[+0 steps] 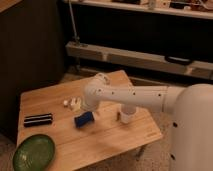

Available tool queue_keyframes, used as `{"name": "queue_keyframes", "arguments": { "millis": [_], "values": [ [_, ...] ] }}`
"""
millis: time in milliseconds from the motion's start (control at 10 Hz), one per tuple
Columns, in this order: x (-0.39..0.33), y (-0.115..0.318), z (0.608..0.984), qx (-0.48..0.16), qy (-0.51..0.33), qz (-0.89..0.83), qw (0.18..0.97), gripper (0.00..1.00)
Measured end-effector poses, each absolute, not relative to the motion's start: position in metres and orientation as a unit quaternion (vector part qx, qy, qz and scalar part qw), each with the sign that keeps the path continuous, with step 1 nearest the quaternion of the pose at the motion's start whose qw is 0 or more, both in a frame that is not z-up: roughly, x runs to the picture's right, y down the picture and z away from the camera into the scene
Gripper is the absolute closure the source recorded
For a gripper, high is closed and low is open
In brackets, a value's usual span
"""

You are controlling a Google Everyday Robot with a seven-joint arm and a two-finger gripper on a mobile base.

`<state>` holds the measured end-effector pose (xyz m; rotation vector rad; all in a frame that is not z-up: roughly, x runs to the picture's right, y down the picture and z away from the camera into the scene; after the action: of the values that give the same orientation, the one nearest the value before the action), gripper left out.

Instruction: Place the white sponge in the ceramic cup

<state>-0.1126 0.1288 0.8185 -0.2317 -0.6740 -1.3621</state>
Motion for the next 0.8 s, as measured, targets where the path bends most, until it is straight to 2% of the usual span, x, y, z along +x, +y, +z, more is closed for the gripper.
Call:
{"name": "queue_keyframes", "arguments": {
  "millis": [200,800],
  "values": [
    [-0.118,0.13,0.823,-0.106,-0.308,-0.608,0.724,0.2],
    [-0.108,0.152,0.847,-0.163,-0.288,-0.583,0.742,0.2]
  ]
}}
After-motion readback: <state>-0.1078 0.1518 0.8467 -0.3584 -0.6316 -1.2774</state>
